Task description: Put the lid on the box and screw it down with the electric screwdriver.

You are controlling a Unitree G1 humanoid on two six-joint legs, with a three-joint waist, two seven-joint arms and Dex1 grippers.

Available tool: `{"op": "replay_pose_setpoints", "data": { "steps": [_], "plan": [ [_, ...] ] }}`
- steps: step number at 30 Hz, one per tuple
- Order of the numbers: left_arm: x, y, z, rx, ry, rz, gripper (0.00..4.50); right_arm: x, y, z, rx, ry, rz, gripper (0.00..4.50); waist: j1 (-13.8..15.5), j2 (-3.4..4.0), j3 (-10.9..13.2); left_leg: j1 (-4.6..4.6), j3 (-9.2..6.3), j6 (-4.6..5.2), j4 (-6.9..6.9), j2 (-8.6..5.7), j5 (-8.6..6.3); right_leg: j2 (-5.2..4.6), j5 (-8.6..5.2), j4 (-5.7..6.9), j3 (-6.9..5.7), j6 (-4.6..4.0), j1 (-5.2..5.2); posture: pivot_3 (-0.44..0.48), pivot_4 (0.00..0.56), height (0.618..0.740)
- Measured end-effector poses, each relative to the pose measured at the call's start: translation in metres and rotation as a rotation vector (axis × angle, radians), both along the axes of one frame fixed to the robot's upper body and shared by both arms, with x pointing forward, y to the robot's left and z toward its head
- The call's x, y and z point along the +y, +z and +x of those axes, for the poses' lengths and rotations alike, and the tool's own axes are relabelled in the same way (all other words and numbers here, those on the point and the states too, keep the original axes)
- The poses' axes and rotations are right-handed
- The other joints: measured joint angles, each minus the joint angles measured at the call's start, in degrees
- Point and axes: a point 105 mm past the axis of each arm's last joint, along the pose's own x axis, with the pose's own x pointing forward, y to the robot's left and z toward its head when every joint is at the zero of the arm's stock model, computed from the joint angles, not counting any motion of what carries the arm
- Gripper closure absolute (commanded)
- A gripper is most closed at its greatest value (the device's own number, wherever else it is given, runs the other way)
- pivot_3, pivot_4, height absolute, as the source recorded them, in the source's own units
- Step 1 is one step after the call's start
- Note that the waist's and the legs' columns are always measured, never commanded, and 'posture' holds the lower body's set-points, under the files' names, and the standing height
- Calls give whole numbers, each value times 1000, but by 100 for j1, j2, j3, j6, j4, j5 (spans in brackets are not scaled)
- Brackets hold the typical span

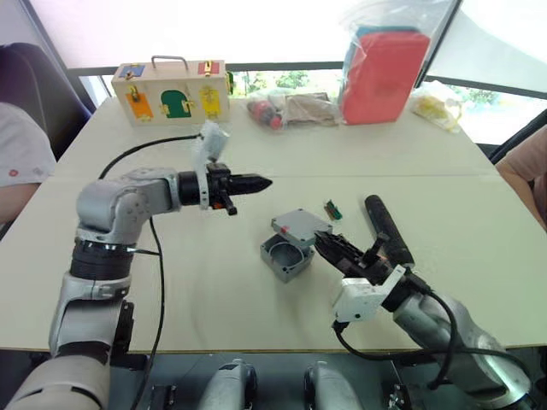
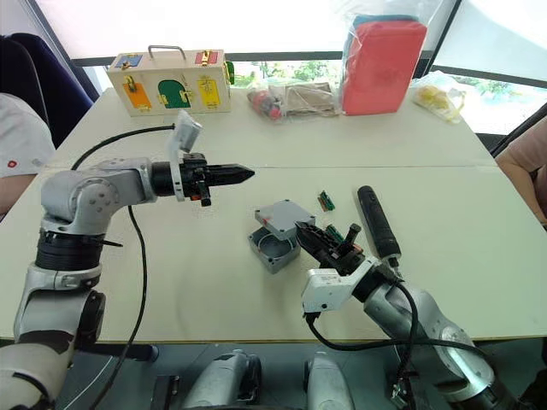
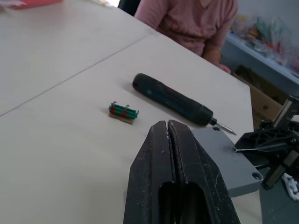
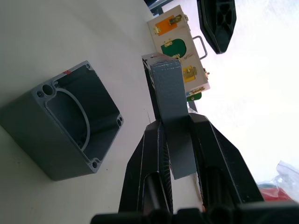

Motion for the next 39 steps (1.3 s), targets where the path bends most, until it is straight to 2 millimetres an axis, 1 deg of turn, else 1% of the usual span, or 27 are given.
{"op": "replay_pose_setpoints", "data": {
  "steps": [3,8,11,12,19,24,26,33,39],
  "plan": [
    [-2,-4,-2,-15,-32,24,4483,1,-4,0,-3,0,-11,4307,-8,0,0,0,0,1,0,0,0,1,0,0,0,0,1,0,150,740],
    [-1,-6,-2,-28,-36,27,4483,1,-11,2,-8,-6,-40,4307,-3,0,0,0,-1,2,1,0,0,2,-1,0,0,0,2,0,150,740],
    [-1,-19,-4,-4,-42,46,4483,3,-15,3,-6,-4,-52,4307,-6,0,0,1,-2,2,1,1,0,2,-1,1,0,1,3,0,150,740],
    [-3,-26,-6,15,-53,58,4483,4,-18,3,-5,1,-56,4307,-5,0,0,1,-2,2,2,1,0,2,-1,1,0,1,3,0,150,740],
    [-9,-38,-13,-10,-110,130,4483,8,-25,7,0,14,-76,4307,-7,0,0,1,-3,3,3,1,0,4,-2,1,0,1,4,0,150,740],
    [-12,-50,-13,-33,-143,192,4483,8,-29,8,-6,13,-83,4307,-6,0,0,1,-3,4,3,1,-1,5,-2,1,0,1,5,0,150,740],
    [-13,-58,-11,-30,-148,221,4483,9,-29,9,-12,16,-89,4307,-6,0,0,2,-3,4,3,1,-1,6,-2,1,0,1,6,0,150,740],
    [-13,-68,-5,-7,-129,227,4483,10,-30,9,-21,30,-99,4307,-8,0,0,2,-3,6,4,1,-2,6,-2,2,0,2,6,0,150,740],
    [-16,-69,-5,-8,-139,230,4483,12,-31,6,-33,51,-109,4307,-9,0,0,3,-3,8,5,1,-2,6,-2,2,0,2,7,0,150,740]
  ]
}}
